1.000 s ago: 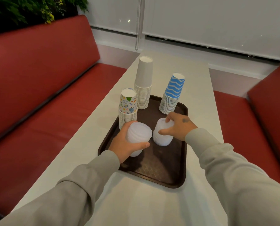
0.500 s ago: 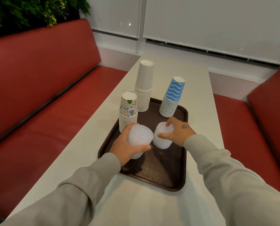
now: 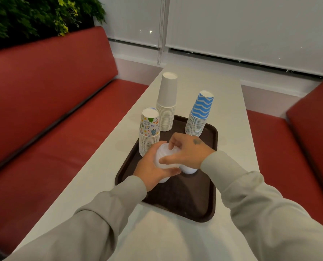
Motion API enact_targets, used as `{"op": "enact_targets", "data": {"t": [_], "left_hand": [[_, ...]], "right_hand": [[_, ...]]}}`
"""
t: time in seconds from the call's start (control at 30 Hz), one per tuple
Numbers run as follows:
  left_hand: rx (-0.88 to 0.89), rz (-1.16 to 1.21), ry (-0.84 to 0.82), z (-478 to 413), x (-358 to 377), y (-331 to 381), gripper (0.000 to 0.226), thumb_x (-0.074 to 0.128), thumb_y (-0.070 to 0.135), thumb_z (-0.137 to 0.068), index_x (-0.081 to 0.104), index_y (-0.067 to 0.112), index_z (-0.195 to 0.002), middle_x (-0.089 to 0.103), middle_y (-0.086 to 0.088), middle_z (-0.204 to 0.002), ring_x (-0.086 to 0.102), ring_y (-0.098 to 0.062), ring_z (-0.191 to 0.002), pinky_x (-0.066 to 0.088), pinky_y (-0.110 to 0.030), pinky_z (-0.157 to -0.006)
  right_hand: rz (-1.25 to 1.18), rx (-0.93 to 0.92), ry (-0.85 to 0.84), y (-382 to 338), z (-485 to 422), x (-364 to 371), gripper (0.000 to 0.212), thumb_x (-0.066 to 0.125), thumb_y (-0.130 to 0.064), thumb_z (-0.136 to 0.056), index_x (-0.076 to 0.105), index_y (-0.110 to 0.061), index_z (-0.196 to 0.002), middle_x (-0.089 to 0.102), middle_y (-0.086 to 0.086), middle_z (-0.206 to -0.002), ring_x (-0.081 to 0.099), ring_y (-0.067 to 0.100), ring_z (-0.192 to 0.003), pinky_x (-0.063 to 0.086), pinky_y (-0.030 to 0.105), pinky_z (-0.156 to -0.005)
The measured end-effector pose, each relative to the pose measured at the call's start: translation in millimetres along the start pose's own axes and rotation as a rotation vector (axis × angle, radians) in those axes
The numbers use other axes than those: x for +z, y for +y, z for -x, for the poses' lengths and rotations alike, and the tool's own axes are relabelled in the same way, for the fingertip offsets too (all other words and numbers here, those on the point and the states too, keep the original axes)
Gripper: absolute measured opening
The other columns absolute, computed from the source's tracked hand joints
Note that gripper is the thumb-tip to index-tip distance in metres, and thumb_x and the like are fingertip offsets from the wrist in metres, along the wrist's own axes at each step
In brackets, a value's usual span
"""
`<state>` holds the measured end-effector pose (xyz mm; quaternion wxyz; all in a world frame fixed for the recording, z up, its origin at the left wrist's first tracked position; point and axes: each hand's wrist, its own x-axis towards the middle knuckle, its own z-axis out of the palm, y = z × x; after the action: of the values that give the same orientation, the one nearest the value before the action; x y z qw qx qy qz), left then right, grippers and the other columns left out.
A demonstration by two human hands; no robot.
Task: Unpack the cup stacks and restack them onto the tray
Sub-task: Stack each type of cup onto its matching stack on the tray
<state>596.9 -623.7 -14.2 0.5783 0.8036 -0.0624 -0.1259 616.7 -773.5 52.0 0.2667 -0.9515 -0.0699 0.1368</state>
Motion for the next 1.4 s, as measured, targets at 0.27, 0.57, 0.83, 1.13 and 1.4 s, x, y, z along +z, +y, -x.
{"op": "enact_targets", "data": {"t": [0.27,0.57,0.83,1.13,1.4], "left_hand": [[-0.033,-0.006,0.024,2.3,-1.5,-6.9,0.073,0.085,0.032,-0.076,0.036,0.044,-0.129,0.048,0.016,-0.122,0.047,-0.012,-0.117,0.045,-0.041,-0.106],[-0.096,-0.025,0.064,-1.8,-3.1,-20.5,0.078,0.085,0.036,-0.076,0.033,0.044,-0.134,0.042,0.014,-0.13,0.04,-0.012,-0.122,0.041,-0.041,-0.108],[-0.108,-0.049,0.076,-0.3,-2.9,-23.5,0.084,0.086,0.036,-0.075,0.036,0.037,-0.142,0.043,0.013,-0.134,0.04,-0.012,-0.123,0.04,-0.042,-0.111],[-0.112,-0.051,0.101,-1.4,-6.3,-24.9,0.085,0.087,0.037,-0.073,0.037,0.037,-0.142,0.044,0.01,-0.138,0.041,-0.017,-0.128,0.041,-0.046,-0.112],[-0.088,-0.047,0.081,-2.6,-5.8,-18.0,0.083,0.086,0.039,-0.074,0.036,0.039,-0.14,0.043,0.011,-0.136,0.041,-0.016,-0.127,0.043,-0.046,-0.111]], "right_hand": [[-0.114,0.01,0.056,5.6,-1.4,-3.1,0.038,0.079,-0.049,-0.076,0.06,-0.027,-0.1,0.061,-0.01,-0.105,0.059,0.014,-0.099,0.051,0.032,-0.085],[-0.044,0.144,0.218,47.0,-15.1,-30.4,0.043,0.075,-0.05,-0.074,0.054,-0.026,-0.103,0.058,0.001,-0.111,0.057,0.021,-0.097,0.047,0.029,-0.072],[0.074,0.223,0.173,71.7,-22.2,-7.0,0.05,0.077,-0.049,-0.075,0.05,-0.026,-0.11,0.054,0.001,-0.11,0.053,0.021,-0.091,0.044,0.025,-0.068],[0.079,0.236,0.166,78.5,-26.2,3.2,0.052,0.076,-0.058,-0.076,0.049,-0.028,-0.109,0.054,0.0,-0.115,0.053,0.022,-0.098,0.045,0.028,-0.076],[0.021,0.147,0.311,71.2,-17.1,-0.5,0.049,0.073,-0.061,-0.078,0.052,-0.027,-0.107,0.052,-0.004,-0.116,0.051,0.017,-0.102,0.044,0.029,-0.081]]}}
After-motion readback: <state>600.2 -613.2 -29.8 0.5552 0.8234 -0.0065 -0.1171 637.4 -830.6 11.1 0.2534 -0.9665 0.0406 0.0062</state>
